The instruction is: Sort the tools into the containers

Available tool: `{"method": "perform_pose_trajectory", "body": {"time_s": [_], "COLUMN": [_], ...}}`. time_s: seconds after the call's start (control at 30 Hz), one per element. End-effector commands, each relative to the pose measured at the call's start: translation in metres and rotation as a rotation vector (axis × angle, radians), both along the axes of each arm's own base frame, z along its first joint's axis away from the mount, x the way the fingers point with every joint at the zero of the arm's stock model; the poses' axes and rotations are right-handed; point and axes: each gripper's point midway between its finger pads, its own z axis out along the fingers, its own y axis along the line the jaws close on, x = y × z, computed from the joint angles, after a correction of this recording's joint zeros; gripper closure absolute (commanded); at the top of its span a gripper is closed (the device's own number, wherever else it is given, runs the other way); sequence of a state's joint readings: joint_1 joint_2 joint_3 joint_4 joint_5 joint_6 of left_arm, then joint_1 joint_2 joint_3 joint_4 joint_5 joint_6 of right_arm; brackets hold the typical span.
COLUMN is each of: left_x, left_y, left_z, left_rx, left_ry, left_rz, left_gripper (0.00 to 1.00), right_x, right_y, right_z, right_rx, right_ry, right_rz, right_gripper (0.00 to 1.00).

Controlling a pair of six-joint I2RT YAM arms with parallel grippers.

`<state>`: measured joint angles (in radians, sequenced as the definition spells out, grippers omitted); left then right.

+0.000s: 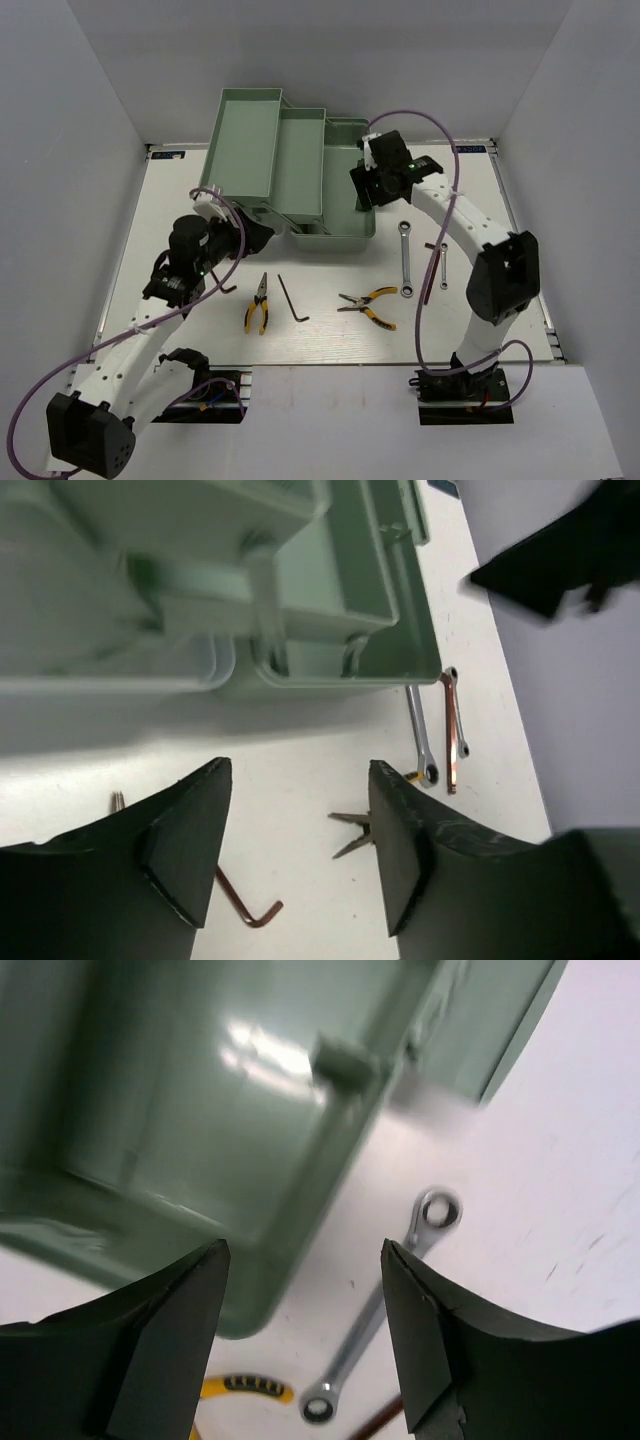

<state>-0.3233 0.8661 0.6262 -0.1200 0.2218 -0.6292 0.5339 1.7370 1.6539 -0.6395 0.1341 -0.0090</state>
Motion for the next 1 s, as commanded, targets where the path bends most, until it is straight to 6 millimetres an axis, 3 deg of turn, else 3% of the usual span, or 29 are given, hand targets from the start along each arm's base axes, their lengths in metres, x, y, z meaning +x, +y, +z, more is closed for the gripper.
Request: {"method": "perform_pose_trajectory", "body": {"time_s": [0.0,0.17,0.2,0.23,0.3,0.43,0.8,0.97], "left_x": [-0.001,-0.011,-0.013,-0.016,-0.018,-0.024,-0.032,-0.034], "left_y": [0.012,0.023,0.024,0.023,0.023,0.025,0.026,0.027], "left_z": [0.022,0.022,0.021,0.018,0.014,0.003,-0.011,-0.015], "left_rx": [0.143,0.206,0.205,0.202,0.204,0.21,0.212,0.214], "left_ry": [-0.05,-0.047,-0.05,-0.047,-0.042,-0.023,-0.007,0.002], "left_rz": [-0.011,-0.003,-0.003,-0.013,-0.014,-0.016,-0.026,-0.027], "left_gripper": [0.3,0.25,0.25,0.25,0.25,0.25,0.24,0.24], "right_x": [-0.01,0.004,0.007,0.009,0.013,0.02,0.049,0.053], "right_y": [-0.019,-0.019,-0.018,-0.011,-0.012,-0.02,-0.061,-0.061], "right_z": [-0.044,-0.061,-0.078,-0.075,-0.092,-0.105,-0.104,-0.093], "right_rx": [-0.056,-0.052,-0.069,-0.048,-0.038,-0.066,-0.186,-0.145], "right_ry": [0.141,0.187,0.223,0.23,0.279,0.282,0.177,0.162], "right_rz": [-0.083,-0.097,-0.102,-0.092,-0.105,-0.134,-0.232,-0.218], "right_gripper": [0.31,0.3,0.3,0.3,0.3,0.39,0.42,0.42]}}
